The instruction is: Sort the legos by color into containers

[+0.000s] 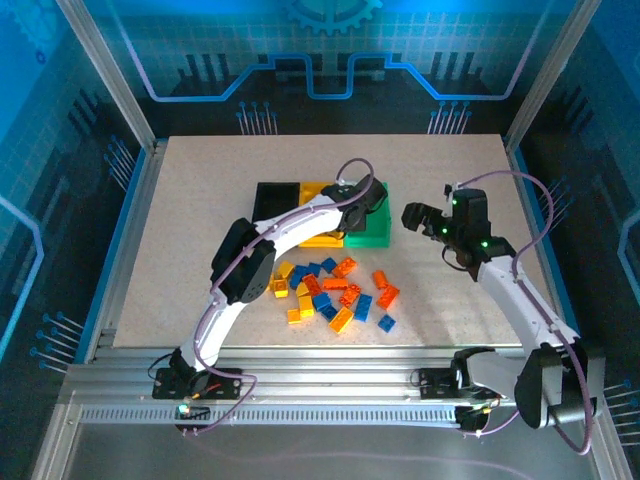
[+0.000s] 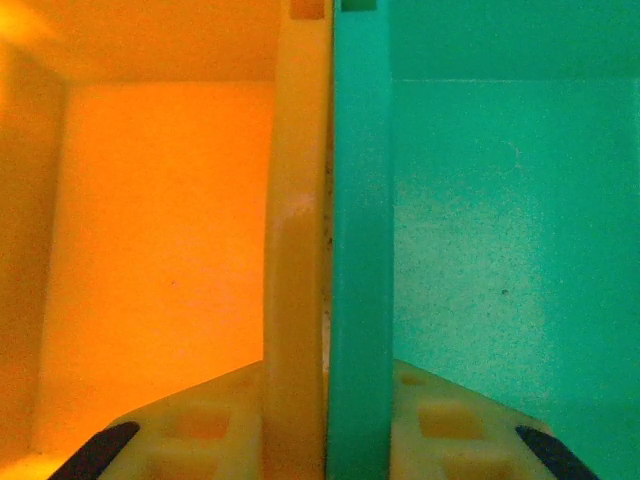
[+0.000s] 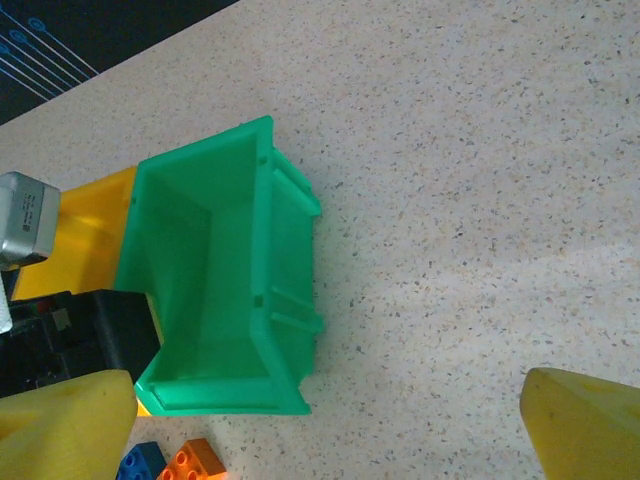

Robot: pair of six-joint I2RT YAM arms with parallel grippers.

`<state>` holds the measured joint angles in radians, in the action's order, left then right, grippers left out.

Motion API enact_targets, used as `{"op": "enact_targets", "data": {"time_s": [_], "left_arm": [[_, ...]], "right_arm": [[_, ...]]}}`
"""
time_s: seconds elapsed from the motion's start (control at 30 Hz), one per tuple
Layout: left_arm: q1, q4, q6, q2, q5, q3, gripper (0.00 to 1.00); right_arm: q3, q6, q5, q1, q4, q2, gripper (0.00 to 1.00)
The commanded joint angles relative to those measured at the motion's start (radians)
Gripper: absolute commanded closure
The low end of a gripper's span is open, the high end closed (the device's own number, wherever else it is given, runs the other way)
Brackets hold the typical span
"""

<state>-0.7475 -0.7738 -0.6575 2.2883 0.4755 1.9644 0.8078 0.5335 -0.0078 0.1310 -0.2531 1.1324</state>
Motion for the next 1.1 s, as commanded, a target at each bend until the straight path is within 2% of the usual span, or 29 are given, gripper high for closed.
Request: {"op": "enact_targets", "data": {"time_s": [0.0,0.07,0.13,0.27,0.4,0.5,0.6,0.67,0.73,0.87,0.93,1.07], "left_arm": [[-0.013,0.023,-0.042,0.010,-0.017,0.011,0.84],[-0.018,0.034,-0.039,0.005,-0.020,0.007,0.65],[-0.021,0.041,-0.034,0.001,-0.018,0.005,0.52],[-0.021,0.062,-0.023,-0.041,-0.004,-0.022,0.35],[-0.021,0.152,-0.007,-0.155,-0.019,-0.116,0.24],[-0.021,0.258,0.019,-0.266,-0.110,-0.223,0.20],[-0.021,0.295,0.022,-0.353,-0.175,-0.299,0.19],[-0.021,0.333,0.019,-0.433,-0.189,-0.380,0.18],[-0.021,0.384,0.022,-0.529,-0.190,-0.479,0.17],[-0.020,0.408,0.038,-0.687,-0.177,-0.619,0.14],[-0.020,0.408,0.037,-0.761,-0.171,-0.691,0.09],[-0.020,0.393,0.021,-0.907,-0.136,-0.829,0.04]], "right_arm": [[-0.024,0.023,-0.015,0.011,0.033,-0.031,0.00],[-0.003,0.019,-0.004,0.011,0.000,-0.017,0.00],[0.019,0.018,0.004,0.009,-0.029,-0.001,0.00],[0.021,0.020,-0.006,0.009,-0.032,-0.003,0.00],[0.024,0.017,-0.041,0.009,-0.026,-0.012,0.00],[0.023,0.013,-0.110,0.010,0.004,-0.013,0.00],[0.008,0.021,-0.188,0.020,0.067,-0.017,0.00],[-0.030,0.039,-0.188,0.031,0.142,-0.034,0.00],[-0.089,0.126,-0.147,0.023,0.232,-0.052,0.00],[-0.185,0.180,-0.318,0.005,0.473,-0.049,0.00],[-0.225,0.212,-0.360,0.005,0.556,-0.053,0.00],[-0.182,0.144,-0.402,0.017,0.334,-0.039,0.00]]}}
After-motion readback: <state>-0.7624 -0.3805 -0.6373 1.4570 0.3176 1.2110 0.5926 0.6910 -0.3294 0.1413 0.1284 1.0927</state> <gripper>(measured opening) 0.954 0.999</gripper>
